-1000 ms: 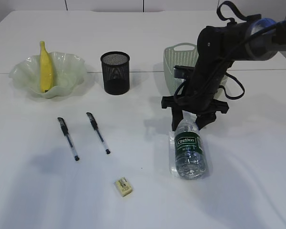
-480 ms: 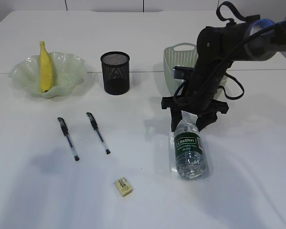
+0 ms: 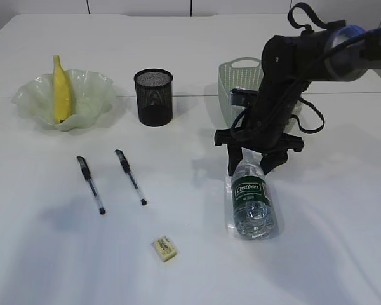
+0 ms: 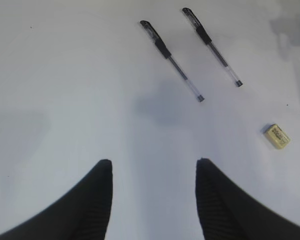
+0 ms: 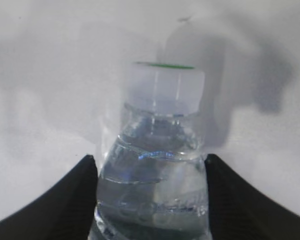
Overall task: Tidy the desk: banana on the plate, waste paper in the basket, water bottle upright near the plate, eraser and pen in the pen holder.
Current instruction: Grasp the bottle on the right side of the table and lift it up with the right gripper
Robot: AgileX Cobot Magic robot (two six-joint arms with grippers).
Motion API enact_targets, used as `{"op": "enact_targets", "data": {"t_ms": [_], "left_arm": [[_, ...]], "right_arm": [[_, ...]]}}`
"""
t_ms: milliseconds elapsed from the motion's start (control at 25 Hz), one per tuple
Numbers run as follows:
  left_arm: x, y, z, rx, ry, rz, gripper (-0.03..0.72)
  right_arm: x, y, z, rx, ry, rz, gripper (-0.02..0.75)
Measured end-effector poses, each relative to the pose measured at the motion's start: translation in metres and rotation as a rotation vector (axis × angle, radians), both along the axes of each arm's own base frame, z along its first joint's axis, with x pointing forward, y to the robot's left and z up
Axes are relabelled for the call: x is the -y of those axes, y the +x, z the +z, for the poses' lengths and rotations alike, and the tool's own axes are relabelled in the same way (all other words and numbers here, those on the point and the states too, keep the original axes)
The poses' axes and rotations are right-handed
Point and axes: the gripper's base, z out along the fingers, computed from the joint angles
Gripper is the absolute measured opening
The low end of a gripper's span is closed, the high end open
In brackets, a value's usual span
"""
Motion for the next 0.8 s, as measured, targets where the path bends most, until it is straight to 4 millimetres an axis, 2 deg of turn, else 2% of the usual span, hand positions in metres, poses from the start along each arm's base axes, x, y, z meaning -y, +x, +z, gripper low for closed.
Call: {"op": "enact_targets", "data": {"t_ms": [240,800], "left_arm": [[0.0,0.0001,0.0001,0.002,0.0,0.0,0.382],[0.0,0.0001,0.0001,0.002,0.0,0.0,0.382]], "right_arm": [[-0.0002,-0.0008,0.0,-0.009,0.002,-0.001,0.351],[-0.0005,-0.0011,0.0031,-0.021,-0.007,0.105,0.341]]}}
